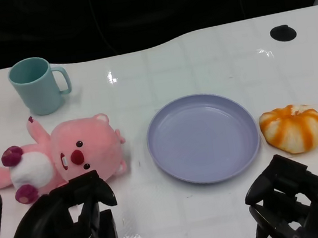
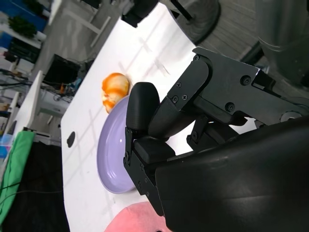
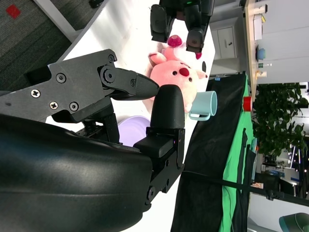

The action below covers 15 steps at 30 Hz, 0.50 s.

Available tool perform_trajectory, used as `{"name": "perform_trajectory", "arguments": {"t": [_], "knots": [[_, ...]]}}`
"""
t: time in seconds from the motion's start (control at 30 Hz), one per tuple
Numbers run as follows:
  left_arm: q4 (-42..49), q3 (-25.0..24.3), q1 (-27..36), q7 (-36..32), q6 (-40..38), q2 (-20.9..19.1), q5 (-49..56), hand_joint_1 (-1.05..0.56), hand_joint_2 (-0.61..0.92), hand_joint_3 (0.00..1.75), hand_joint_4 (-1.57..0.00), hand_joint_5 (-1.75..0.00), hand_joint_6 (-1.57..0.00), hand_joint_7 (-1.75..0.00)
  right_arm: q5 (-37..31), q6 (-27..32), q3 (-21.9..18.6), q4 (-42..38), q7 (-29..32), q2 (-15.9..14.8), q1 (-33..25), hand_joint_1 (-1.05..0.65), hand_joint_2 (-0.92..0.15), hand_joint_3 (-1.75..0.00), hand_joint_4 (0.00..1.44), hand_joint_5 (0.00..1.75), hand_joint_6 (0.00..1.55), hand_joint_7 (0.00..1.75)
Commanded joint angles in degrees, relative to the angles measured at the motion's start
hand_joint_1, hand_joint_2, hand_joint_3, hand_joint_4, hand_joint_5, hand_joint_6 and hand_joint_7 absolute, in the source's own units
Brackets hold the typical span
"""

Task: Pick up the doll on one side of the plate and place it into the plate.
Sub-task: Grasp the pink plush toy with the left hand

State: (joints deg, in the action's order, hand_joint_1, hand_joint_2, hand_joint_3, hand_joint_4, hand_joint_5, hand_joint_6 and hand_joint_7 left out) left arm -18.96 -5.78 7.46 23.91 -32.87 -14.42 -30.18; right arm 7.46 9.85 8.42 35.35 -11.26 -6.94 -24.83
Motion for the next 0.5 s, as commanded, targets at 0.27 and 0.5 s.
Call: {"name": "perform_trajectory", "arguments": {"t": [0.27,0.5], "knots": [[-1.9,-3.4,0.6,-0.7,2.9,2.5,-2.5,-0.23,0.48,1.11,-0.61,-1.46,-0.59,-0.91,-0.1,-0.7,-0.2,-0.2,0.2,-0.1,0.2,-0.34,-0.85,-0.64,0.59,1.74,0.49,1.60],[-0.7,-4.1,1.0,1.4,15.7,2.8,2.0,-0.42,0.90,0.23,-0.41,-1.06,-0.53,-0.32,-0.7,-0.7,0.0,-0.3,0.2,-0.3,0.4,-0.34,-0.85,-0.65,0.60,1.74,0.49,1.61]]}}
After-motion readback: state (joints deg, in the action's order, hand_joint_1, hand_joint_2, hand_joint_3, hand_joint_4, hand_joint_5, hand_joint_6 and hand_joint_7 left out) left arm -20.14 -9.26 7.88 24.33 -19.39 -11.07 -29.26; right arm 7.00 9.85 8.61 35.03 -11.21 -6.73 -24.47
